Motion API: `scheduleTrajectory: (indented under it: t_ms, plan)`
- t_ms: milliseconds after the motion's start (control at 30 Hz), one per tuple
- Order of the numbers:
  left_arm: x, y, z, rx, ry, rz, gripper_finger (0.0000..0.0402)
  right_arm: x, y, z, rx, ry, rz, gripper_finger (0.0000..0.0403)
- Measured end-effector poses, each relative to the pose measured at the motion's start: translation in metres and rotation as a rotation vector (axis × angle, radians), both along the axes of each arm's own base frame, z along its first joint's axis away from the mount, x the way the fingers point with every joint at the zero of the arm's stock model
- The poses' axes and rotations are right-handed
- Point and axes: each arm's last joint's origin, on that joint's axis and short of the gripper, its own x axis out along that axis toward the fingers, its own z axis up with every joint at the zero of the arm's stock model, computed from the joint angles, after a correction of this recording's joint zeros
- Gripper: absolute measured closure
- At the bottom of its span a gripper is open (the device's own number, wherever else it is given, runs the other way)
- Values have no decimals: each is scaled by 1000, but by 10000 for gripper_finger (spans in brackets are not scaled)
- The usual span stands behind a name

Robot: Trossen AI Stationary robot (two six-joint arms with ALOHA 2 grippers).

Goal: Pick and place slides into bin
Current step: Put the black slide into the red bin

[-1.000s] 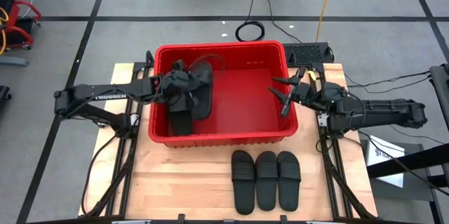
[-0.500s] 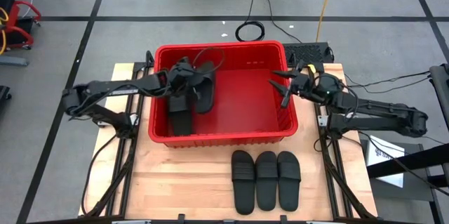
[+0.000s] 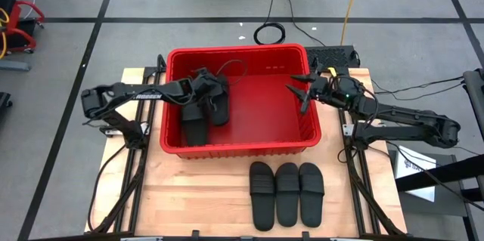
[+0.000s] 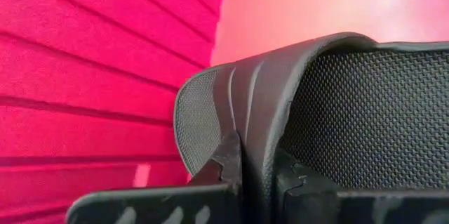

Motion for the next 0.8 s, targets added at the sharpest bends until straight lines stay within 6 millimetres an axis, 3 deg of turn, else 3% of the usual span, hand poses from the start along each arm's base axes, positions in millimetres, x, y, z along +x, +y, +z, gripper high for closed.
scheduleTrajectory:
  t_ms: [333,800]
  plan:
    - [8,5,-29,-5,101,16,377,0,0,0,0,1,5,248]
    - [6,19,-27,48,91,47,376,1,1,0,7,-4,53,248]
